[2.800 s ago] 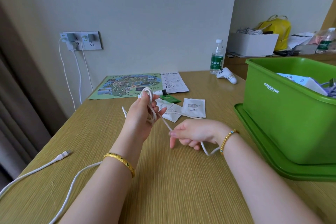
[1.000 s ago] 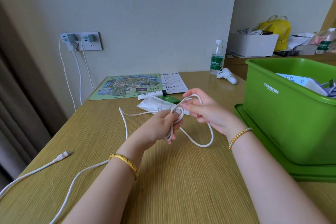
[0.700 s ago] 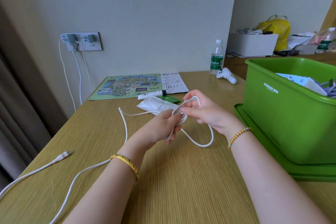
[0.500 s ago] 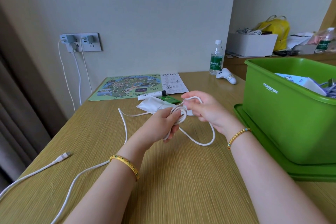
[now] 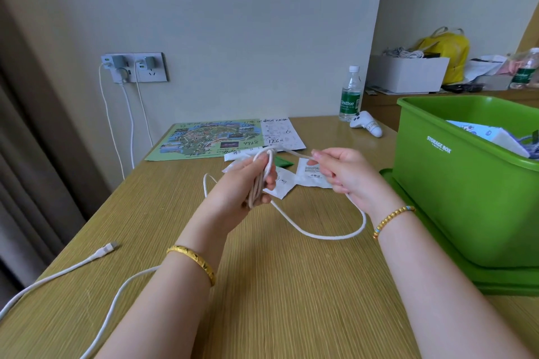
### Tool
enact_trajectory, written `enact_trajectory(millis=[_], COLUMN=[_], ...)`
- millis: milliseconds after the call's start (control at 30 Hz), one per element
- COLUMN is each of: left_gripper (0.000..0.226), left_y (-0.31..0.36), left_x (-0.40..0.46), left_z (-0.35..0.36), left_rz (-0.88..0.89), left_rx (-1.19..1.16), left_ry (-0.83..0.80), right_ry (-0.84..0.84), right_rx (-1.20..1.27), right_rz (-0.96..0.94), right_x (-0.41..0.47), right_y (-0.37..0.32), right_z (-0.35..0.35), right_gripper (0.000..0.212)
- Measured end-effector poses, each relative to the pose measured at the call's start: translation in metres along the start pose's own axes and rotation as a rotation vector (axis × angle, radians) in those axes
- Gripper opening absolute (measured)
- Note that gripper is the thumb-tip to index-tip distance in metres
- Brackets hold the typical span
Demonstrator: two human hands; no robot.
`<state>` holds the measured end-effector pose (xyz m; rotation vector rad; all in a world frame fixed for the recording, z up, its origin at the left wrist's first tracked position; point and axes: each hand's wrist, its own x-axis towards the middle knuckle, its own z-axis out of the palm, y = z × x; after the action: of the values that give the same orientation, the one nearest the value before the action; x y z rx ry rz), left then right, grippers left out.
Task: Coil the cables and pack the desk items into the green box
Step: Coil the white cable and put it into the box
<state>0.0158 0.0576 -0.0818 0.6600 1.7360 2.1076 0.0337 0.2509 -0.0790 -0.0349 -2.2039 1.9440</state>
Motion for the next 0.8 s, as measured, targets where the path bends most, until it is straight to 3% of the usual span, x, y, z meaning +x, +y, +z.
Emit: enact_trajectory(millis=[100,300,433,567,800], left_gripper=[0.036,0.025,0.026,0.024,0.02], left_y=[0.001,-0.007,-0.007,-0.003,-0.006], left_x=[-0.003,0.007,0.011,0.008,0.011], left_z=[0.001,0.002,0.003,0.0,0.002], left_rz=[-0.021,0.007,0.063,0.098,0.112], left_rx=[0.026,0.125,-0.045,-0.055,0.012], left_ry=[-0.086,0.392,0.535,0.533,0.54], right_ry=[0.028,-0.095,-0.298,-0.541,-0.697], right_rx=[-0.071,-0.124,-0.159,-0.287,-0.426], right_rz=[0.045,0.053,0.103,0.172,0.215], right_x=[0.0,-0.003,-0.008,-0.015,-0.018], right_y=[0.003,0.002,0.002,0.002,0.006], right_z=[-0.001,0.004,0.015,0.027,0.032], right_gripper=[0.023,0.023,0.022,0.023,0.023])
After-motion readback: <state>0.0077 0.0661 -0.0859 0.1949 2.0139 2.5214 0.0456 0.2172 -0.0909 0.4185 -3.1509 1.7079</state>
